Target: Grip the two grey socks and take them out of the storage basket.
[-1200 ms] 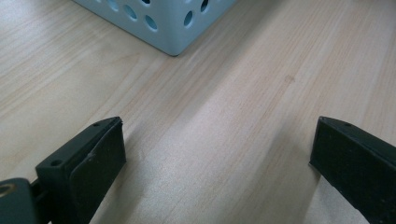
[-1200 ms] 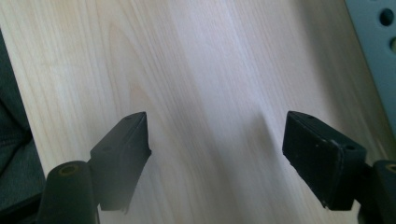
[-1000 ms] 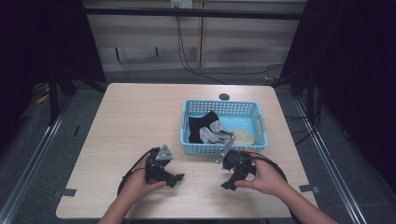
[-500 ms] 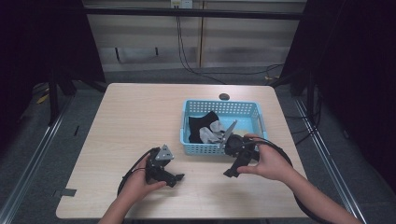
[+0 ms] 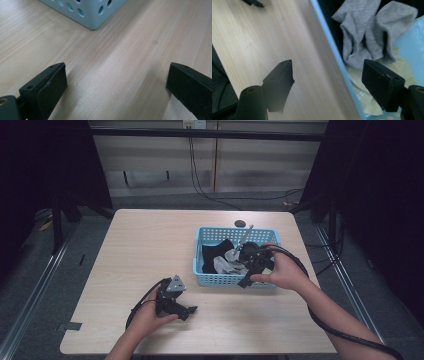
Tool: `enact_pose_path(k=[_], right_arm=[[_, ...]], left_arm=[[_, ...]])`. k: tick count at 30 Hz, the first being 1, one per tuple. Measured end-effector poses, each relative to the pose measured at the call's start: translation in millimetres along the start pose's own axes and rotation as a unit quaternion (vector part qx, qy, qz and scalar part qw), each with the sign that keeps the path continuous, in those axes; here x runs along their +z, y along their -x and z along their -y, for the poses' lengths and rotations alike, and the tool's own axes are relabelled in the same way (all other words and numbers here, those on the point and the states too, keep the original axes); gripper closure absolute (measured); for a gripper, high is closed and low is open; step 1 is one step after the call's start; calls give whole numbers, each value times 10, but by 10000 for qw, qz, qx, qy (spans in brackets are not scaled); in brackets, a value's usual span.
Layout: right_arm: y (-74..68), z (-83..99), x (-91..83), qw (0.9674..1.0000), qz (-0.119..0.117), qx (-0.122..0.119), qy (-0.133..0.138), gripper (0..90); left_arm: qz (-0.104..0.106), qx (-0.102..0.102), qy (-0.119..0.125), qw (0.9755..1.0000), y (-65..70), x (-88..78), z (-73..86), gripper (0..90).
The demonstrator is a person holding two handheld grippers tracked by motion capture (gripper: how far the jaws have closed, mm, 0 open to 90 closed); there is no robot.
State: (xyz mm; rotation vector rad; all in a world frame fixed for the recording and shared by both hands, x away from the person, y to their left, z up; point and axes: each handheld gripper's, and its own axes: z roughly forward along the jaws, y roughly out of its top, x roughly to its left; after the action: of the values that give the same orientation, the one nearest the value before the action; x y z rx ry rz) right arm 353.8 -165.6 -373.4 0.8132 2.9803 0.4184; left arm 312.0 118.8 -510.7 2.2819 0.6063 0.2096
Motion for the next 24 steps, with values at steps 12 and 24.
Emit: enact_pose_path(k=[12,24], right_arm=[[471,-110,149,9980,295,537,-129,265],[690,-117,416,9961,414,772,-119,362]], left_arm=[[0,-28,50,10000,2,7,1,26],[-12,-40,55,10000,5,8,1,25]])
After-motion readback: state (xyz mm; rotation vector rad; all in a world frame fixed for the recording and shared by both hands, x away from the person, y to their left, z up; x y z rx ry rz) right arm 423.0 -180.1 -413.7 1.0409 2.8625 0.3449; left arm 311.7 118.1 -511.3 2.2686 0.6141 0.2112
